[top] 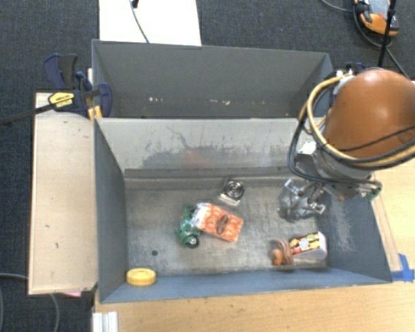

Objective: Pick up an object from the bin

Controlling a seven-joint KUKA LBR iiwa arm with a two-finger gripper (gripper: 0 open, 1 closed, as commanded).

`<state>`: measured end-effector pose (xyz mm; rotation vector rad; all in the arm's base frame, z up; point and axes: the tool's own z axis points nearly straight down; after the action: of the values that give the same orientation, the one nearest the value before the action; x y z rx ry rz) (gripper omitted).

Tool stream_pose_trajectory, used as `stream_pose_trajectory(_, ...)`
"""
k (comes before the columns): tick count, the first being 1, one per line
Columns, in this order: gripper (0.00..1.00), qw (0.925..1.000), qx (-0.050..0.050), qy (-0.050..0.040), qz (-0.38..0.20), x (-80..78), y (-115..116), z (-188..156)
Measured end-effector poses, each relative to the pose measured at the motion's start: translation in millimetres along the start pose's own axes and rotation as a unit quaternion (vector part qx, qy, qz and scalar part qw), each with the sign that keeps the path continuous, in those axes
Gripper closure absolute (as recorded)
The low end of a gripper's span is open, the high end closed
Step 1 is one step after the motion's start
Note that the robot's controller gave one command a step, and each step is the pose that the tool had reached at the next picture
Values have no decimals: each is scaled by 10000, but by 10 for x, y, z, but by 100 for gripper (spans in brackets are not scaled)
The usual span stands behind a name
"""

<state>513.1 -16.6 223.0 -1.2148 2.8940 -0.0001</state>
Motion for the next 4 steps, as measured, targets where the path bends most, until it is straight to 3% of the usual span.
stream_pose_trajectory(1,100,10000,0,0,0,0,0,0)
stream_pose_trajectory(2,100,9997,19,-10,234,-284,-154,118)
stream_pose_trajectory(3,0,9802,-3,9,1980,-341,550,727)
stream_pose_trajectory(4,0,9805,-10,10,1967,-356,580,753)
